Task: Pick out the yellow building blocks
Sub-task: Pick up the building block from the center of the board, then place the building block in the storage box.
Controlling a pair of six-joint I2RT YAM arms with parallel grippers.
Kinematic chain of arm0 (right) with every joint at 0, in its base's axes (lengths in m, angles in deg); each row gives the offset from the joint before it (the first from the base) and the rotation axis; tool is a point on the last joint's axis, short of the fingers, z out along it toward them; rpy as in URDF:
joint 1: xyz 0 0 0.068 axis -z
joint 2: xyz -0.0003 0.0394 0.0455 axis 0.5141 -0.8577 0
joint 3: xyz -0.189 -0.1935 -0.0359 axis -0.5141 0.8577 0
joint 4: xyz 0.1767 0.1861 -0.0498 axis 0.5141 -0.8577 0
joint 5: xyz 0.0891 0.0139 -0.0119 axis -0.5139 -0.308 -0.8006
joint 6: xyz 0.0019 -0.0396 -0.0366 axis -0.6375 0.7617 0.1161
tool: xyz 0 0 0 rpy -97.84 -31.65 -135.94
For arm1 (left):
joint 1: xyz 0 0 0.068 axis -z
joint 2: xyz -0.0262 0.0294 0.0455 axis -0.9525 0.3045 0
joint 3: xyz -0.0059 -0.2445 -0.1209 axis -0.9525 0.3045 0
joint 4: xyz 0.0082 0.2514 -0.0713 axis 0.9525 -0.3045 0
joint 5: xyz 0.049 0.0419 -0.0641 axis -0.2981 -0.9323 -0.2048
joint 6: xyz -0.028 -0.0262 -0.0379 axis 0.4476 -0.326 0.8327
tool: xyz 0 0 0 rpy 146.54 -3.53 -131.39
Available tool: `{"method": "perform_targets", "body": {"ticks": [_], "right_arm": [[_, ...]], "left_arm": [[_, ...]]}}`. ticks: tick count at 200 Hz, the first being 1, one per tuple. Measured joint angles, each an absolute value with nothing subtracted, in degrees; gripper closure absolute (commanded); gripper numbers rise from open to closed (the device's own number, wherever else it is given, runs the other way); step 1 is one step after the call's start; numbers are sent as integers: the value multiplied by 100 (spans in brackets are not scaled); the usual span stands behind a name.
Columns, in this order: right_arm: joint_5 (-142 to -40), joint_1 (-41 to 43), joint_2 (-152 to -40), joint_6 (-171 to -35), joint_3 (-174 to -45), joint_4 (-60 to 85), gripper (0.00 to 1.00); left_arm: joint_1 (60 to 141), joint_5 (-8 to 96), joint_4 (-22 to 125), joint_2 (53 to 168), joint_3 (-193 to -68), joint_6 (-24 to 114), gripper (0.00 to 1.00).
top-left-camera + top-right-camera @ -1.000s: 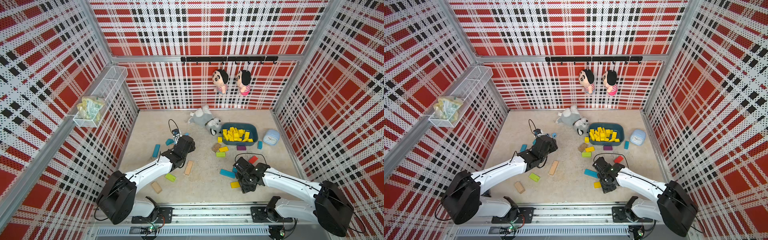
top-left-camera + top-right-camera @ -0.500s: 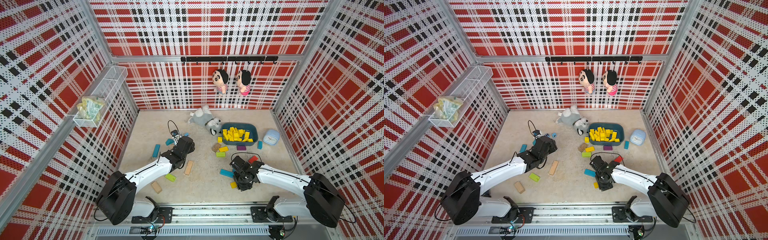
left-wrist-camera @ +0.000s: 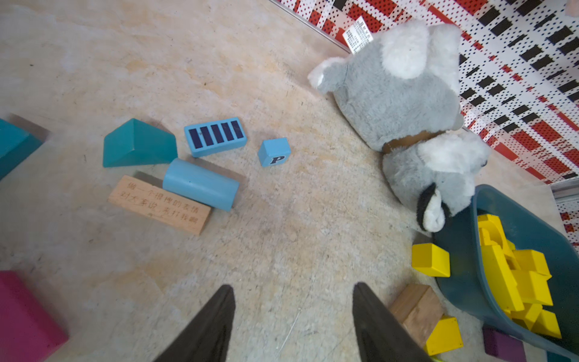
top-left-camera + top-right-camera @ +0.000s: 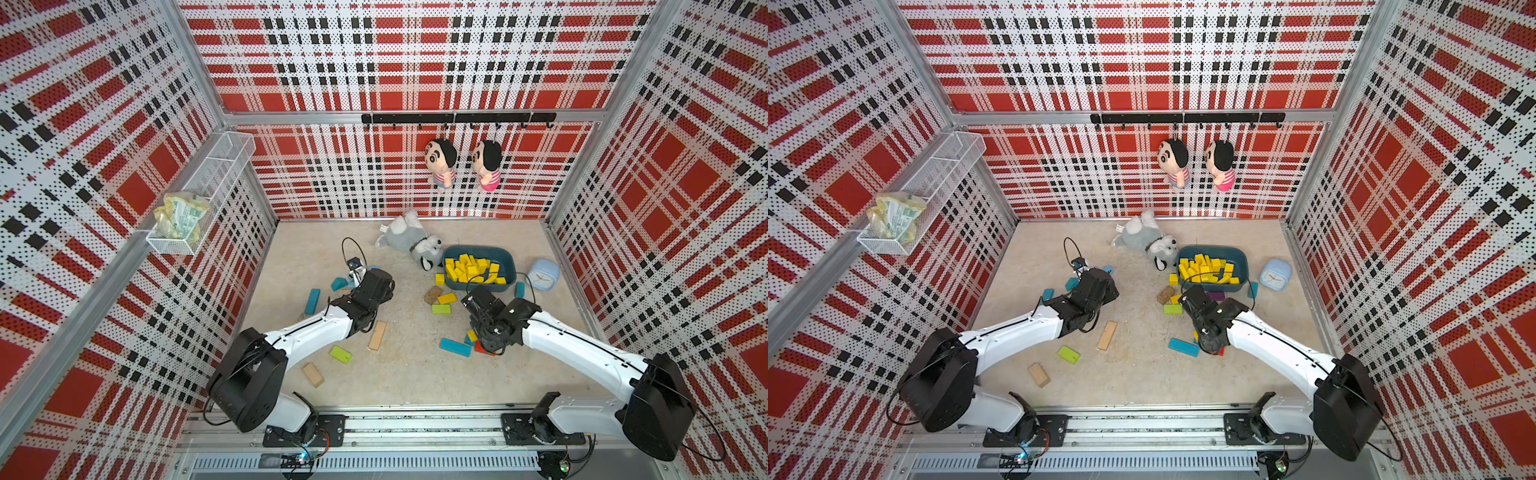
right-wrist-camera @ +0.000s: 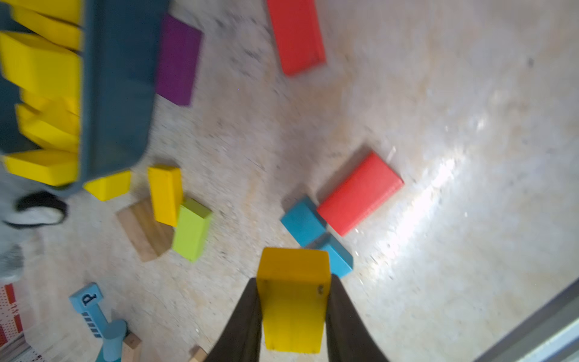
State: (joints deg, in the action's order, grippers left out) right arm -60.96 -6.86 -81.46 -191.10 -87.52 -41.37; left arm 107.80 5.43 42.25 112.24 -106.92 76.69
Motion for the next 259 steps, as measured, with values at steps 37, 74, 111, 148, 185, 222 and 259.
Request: {"method": "perform_targets", "body": {"ticks": [37, 74, 111, 148, 185, 222, 259], "right_arm": [[-5759, 306, -8500, -16890, -9656, -3848, 82], [-6126, 1169, -8957, -14595, -10150, -3090, 80], [-6614, 1565, -9936, -12842, -11068, -2784, 80], [-6614, 1663, -10976, -11710, -11807, -2777, 80], [-6714, 1891, -11455, -11342, -11846, -2733, 78], [-6924, 2116, -11606, -11351, -11737, -2526, 66], [-7027, 2188, -11678, -11364, -11731, -2425, 51]], "left_arm": [[10723, 532, 4290, 11489, -10983, 7667, 37], [10605, 556, 4373, 11598, -11051, 7630, 37], [10552, 674, 4441, 11771, -11226, 7520, 37], [10544, 868, 4478, 12007, -11457, 7367, 36], [10539, 1187, 4520, 12262, -11704, 7114, 35], [10644, 1563, 4581, 12704, -12052, 6751, 34], [10889, 2007, 4644, 13303, -12570, 6465, 34]]}}
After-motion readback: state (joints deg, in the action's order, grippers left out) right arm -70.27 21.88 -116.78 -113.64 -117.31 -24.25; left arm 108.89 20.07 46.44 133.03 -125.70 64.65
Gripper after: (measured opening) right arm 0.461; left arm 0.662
